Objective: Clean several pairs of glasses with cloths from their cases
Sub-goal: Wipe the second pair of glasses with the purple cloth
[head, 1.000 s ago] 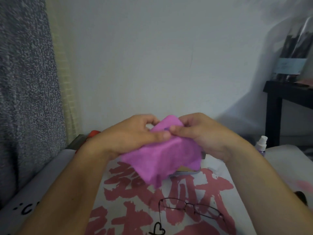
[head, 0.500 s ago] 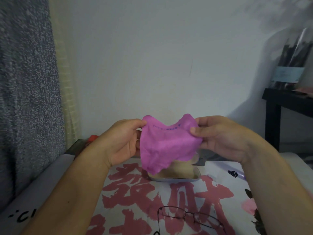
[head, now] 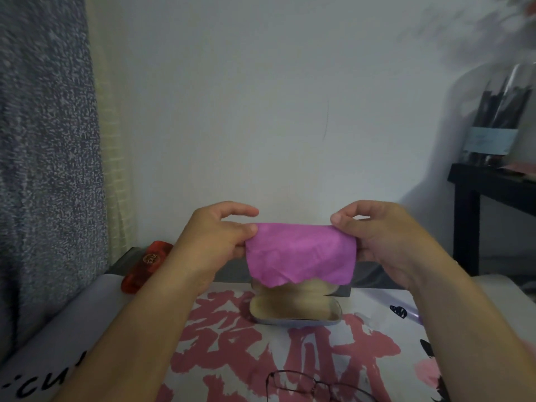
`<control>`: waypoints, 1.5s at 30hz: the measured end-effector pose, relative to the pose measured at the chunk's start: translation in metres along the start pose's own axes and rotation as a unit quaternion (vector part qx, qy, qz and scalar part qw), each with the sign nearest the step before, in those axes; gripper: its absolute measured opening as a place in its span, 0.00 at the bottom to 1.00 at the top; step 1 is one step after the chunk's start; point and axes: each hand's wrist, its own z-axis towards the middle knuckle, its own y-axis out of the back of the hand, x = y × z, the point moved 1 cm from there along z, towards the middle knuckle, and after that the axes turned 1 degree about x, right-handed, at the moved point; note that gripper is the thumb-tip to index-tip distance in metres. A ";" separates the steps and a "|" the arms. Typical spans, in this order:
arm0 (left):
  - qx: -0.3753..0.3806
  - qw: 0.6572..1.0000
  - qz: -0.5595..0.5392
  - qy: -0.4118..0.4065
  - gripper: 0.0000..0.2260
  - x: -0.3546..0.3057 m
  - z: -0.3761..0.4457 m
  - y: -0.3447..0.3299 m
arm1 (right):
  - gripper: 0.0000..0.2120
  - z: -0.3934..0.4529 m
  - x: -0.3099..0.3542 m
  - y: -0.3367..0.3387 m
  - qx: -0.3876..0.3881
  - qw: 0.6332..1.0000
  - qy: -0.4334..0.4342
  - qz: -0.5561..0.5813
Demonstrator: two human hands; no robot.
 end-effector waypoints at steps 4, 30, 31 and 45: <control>-0.025 0.998 0.044 -0.041 0.06 -0.003 0.002 0.004 | 0.05 -0.002 0.005 0.003 0.040 0.999 -0.001 0.005; 0.201 0.937 -0.245 0.150 0.16 -0.008 -0.009 0.000 | 0.20 -0.005 -0.002 -0.006 0.185 0.954 -0.097 0.216; 0.204 0.933 -0.247 0.164 0.17 -0.006 -0.007 0.000 | 0.20 -0.004 -0.004 -0.006 0.193 0.951 -0.106 0.219; 0.166 0.969 -0.171 0.069 0.29 0.000 0.001 0.001 | 0.24 -0.003 -0.003 0.006 0.157 0.972 -0.060 0.162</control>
